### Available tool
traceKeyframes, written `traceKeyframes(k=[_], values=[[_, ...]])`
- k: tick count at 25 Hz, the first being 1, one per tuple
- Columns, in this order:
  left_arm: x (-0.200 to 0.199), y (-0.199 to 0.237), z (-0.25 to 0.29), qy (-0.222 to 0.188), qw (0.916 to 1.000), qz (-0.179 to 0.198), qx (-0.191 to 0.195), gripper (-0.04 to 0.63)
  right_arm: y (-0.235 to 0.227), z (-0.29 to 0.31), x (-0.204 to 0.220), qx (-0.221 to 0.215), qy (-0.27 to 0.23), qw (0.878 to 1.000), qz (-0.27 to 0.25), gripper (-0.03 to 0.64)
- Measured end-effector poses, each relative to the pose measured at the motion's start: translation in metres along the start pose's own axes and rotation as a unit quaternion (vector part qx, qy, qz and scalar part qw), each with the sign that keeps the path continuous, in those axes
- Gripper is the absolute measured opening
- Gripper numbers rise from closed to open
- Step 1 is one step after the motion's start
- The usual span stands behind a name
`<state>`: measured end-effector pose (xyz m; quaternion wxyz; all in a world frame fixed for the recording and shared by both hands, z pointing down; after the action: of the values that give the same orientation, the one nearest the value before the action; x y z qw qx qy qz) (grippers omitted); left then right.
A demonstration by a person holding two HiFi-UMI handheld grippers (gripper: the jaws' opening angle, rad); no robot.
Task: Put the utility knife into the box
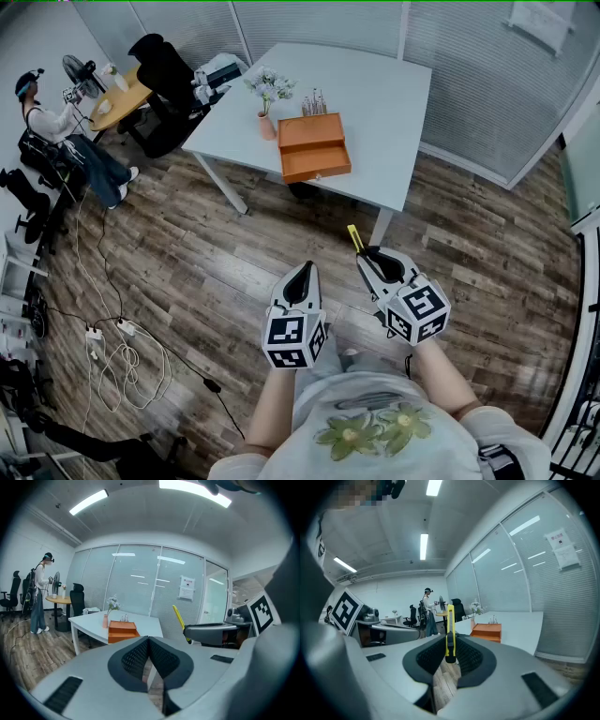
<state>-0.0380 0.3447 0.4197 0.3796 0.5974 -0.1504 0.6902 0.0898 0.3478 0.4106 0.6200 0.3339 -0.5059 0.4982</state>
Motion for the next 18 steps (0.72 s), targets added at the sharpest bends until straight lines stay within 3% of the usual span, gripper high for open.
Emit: traceKeyframes(k=[10,18], values=[[-0.012,-0.003,-0.001,-0.001,1.0000,0.010,0.002,0.002,-0.001,-0.003,-0.001,0.002,-0.004,1.000,0.012,0.069],[-0.040,0.047,0.043,-0.005,0.9998,0.017,0.011,0.002,-0.015,0.063,-0.024,0.008,-0.008,1.000,0.006,0.071]])
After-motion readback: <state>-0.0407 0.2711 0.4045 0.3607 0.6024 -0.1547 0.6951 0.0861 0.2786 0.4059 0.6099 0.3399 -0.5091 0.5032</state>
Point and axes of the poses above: the fingertips, and each gripper's own axes: z forward along the fingers, y to its left, x out of its underside, the point moved 3 cm from there along -z, backward along the fingers, and after that the axes turned 15 degrees about x, right-handed, at the moved point
